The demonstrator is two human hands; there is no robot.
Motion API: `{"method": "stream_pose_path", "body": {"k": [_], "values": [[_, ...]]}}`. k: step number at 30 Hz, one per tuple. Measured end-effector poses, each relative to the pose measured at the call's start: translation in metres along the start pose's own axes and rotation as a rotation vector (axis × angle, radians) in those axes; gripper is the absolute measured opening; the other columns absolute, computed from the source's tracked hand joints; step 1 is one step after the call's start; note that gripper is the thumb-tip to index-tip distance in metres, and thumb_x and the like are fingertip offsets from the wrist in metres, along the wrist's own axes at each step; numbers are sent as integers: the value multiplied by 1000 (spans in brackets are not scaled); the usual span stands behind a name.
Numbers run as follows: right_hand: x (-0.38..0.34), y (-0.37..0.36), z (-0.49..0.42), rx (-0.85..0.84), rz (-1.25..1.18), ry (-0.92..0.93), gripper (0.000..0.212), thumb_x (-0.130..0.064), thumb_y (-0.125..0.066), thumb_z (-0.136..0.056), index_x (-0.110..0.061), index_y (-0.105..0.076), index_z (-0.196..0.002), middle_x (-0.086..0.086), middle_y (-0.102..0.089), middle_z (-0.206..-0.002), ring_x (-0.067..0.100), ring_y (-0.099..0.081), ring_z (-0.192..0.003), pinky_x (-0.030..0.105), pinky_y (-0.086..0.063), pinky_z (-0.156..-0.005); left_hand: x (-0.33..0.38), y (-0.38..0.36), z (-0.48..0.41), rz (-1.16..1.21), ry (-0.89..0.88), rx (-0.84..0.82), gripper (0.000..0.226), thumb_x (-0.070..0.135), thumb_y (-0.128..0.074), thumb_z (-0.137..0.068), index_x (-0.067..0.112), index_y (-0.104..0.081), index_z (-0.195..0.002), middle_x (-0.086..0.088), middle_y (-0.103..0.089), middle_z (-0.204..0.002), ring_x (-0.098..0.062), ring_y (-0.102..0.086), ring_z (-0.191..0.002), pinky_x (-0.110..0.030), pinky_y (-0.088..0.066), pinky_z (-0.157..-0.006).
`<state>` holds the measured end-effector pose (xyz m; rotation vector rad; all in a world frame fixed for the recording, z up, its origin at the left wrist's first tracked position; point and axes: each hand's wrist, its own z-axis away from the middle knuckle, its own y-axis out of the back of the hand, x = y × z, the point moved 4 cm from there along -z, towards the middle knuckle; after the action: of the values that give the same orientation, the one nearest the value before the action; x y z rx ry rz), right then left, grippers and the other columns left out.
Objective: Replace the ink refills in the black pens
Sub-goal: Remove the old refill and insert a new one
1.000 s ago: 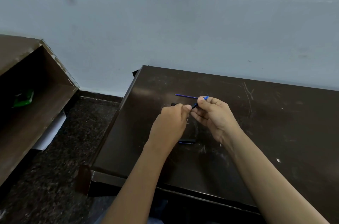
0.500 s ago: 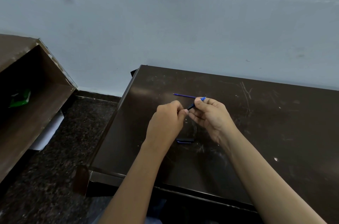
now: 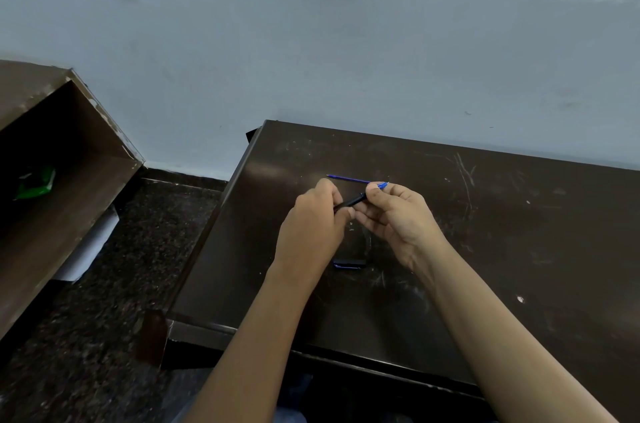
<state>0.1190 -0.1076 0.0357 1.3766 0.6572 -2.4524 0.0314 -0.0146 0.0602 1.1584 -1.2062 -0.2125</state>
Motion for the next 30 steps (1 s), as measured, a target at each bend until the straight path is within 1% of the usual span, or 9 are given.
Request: {"method": "stream_pose_path", "body": {"k": [2,4,6,10,14,16,22,26,30], "values": [[0,0,0,3,10,6,7,-11,-56,-94,-6,-59,-90,9,-66,-80,12,-66,-68,26,-58,-69,-4,-3,-2,-15,52,-24,20,31,-44,-98,17,-51,-87,2,-59,-78,-5,-50,-63,-13,-30,-50],[0,0,0,10,25,7,9,-12,-56,-94,-7,-59,-87,9,-66,-79,11,-64,-66,27,-58,-70,-6,-8,-3,-48,67,-72,28,31,-38,-100,15,-57,-89,-3,-65,-86,-8,-54,-68,-15,-33,-54],[1,1,-1,7,30,10,11,-12,-57,-94,-7,-59,-85,9,-66,-77,10,-65,-63,26,-57,-69,-5,-8,-4,-54,61,-86,23,28,-44,-98,13,-62,-94,-3,-65,-88,-9,-55,-72,-17,-35,-57],[2,2,-1,-2,39,3,11,-14,-57,-94,-7,-59,-86,10,-68,-80,13,-67,-69,27,-57,-70,0,2,0,-41,-18,15,14,25,-58,-90,13,-60,-97,2,-63,-87,-8,-56,-74,-11,-33,-54],[1,2,-2,7,51,9,11,-14,-59,-93,-7,-59,-85,7,-68,-75,12,-66,-66,28,-57,-72,-5,-6,-4,-70,73,-59,24,32,-45,-97,14,-59,-95,6,-56,-76,-5,-48,-62,-13,-31,-52],[2,3,-2,15,73,10,12,-14,-58,-94,-7,-60,-85,6,-67,-73,10,-65,-64,28,-57,-72,-6,-10,-8,-133,105,-133,26,29,-43,-98,13,-63,-98,3,-58,-80,-6,-48,-64,-15,-35,-59],[3,3,-4,4,105,13,11,-16,-60,-93,-7,-62,-87,6,-67,-75,9,-65,-65,26,-56,-69,-3,0,-3,-43,25,-51,21,26,-49,-96,12,-65,-100,2,-61,-83,-7,-55,-71,-16,-38,-55],[3,2,-5,-53,66,23,10,-9,-54,-95,-8,-63,-97,2,-73,-91,10,-66,-79,26,-53,-80,-2,-12,-6,-64,91,-258,26,20,-42,-99,10,-58,-117,-8,-64,-107,-15,-60,-92,-25,-45,-78],[-1,1,-1,-92,56,71,17,-4,-51,-95,-10,-66,-101,5,-73,-103,11,-69,-80,25,-52,-79,-3,-14,-5,-112,67,-310,23,14,-46,-96,9,-58,-115,-8,-65,-108,-18,-61,-96,-29,-49,-86]]}}
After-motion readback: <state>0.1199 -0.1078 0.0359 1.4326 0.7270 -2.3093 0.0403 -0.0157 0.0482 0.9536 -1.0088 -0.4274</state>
